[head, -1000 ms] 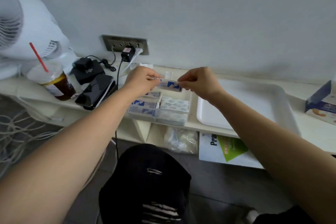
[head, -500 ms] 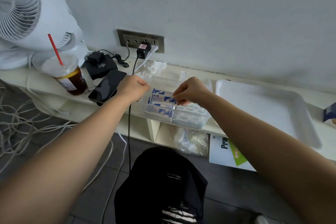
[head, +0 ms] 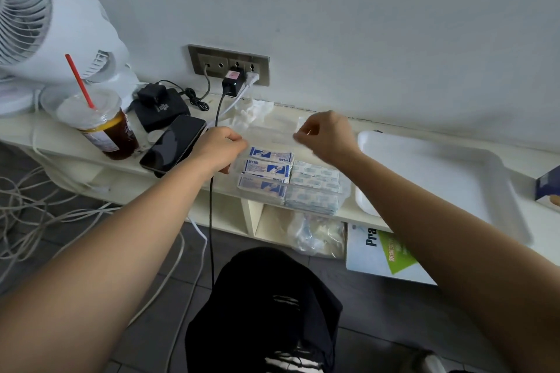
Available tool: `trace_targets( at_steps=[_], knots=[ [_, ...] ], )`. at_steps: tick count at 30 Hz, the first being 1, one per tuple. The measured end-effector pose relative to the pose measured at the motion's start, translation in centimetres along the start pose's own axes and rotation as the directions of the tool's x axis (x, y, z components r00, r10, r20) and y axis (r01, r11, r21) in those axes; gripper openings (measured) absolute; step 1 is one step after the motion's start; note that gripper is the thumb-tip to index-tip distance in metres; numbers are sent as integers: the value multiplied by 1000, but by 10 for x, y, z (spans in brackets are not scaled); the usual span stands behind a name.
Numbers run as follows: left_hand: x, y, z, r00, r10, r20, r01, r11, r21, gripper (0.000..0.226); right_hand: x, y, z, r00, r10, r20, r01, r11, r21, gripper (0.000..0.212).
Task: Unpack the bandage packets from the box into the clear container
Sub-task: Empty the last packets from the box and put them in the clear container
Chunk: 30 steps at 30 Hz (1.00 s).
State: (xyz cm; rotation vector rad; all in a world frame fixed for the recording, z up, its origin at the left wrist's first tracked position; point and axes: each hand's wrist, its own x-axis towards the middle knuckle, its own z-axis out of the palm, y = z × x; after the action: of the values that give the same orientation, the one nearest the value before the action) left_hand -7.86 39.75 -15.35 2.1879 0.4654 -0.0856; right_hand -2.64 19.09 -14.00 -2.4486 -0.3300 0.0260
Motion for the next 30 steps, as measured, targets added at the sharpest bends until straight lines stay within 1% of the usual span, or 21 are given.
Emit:
trace_targets(
  at_steps=[2, 3, 4, 5, 6, 7, 8, 9, 11, 12, 15, 16, 18, 19, 20, 21, 23, 24, 25, 27, 30],
  knots=[
    [0, -1, 1, 1000, -13, 24, 13, 1000, -3, 18, 7, 14, -9, 979, 58, -195, -41, 995, 91, 13],
    [0, -2, 1, 1000, -17, 24, 17, 1000, 0, 16, 12, 24, -11, 962, 117, -247, -92, 990, 111, 20],
    [1, -2, 2, 1000, -14, 20, 14, 1000, 0, 15, 15, 33, -13, 946, 206, -252, -178, 976, 129, 27],
    [1, -2, 3, 1000, -12, 15, 12, 1000, -5, 15, 19, 41, -15, 924, 321, -208, -286, 941, 181, 30],
    [1, -2, 3, 1000, -12, 12, 12, 1000, -9, 16, 21, 47, -16, 895, 428, -127, -385, 884, 265, 24],
    [1, -1, 3, 1000, -12, 14, 12, 1000, -7, 18, 21, 49, -16, 856, 516, -20, -476, 803, 359, 12],
    [1, 0, 4, 1000, -11, 17, 11, 1000, -1, 19, 20, 50, -17, 819, 571, 65, -542, 730, 417, 6],
    [0, 0, 4, 1000, -12, 19, 12, 1000, 2, 19, 21, 53, -19, 791, 601, 111, -582, 685, 438, 9],
    [-1, 1, 5, 1000, -19, 13, 19, 1000, -11, 17, 22, 60, -23, 774, 618, 142, -601, 645, 472, 12],
    [-2, 1, 5, 1000, -20, 5, 20, 1000, -22, 19, 23, 63, -24, 766, 620, 166, -605, 611, 511, 17],
    [-6, 1, 7, 1000, -14, -21, 14, 999, -37, 31, 22, 67, -25, 730, 622, 282, -628, 450, 635, 28],
    [-7, 1, 8, 999, -12, -33, 11, 999, -38, 31, 22, 68, -26, 723, 620, 306, -638, 428, 640, 26],
    [-8, 2, 12, 998, -13, -62, 9, 998, -58, 29, 19, 69, -30, 720, 605, 340, -652, 421, 631, 20],
    [-8, 3, 13, 997, -19, -77, 13, 997, -74, 27, 18, 68, -32, 725, 593, 351, -652, 424, 629, 19],
    [-9, 3, 14, 995, -25, -93, 16, 996, -87, 26, 16, 67, -34, 745, 575, 338, -632, 448, 632, 19],
    [-9, 3, 15, 993, -34, -109, 23, 995, -99, 25, 14, 67, -36, 779, 547, 305, -593, 484, 644, 26],
    [-10, 1, 17, 989, -58, -133, 43, 993, -114, 24, 9, 67, -39, 854, 477, 208, -474, 548, 690, 52],
    [-10, 1, 17, 987, -79, -140, 61, 990, -127, 23, 7, 68, -40, 884, 437, 164, -414, 572, 708, 59],
    [-10, 1, 18, 984, -108, -138, 87, 985, -150, 23, 3, 68, -41, 910, 394, 127, -359, 595, 719, 59],
    [-13, 2, 18, 975, -194, -106, 165, 958, -235, 25, -4, 68, -46, 948, 305, 87, -264, 605, 751, 54],
    [-21, 6, 14, 954, -298, -27, 260, 870, -419, 25, -19, 68, -53, 977, 210, 24, -152, 620, 770, 44]
  ],
)
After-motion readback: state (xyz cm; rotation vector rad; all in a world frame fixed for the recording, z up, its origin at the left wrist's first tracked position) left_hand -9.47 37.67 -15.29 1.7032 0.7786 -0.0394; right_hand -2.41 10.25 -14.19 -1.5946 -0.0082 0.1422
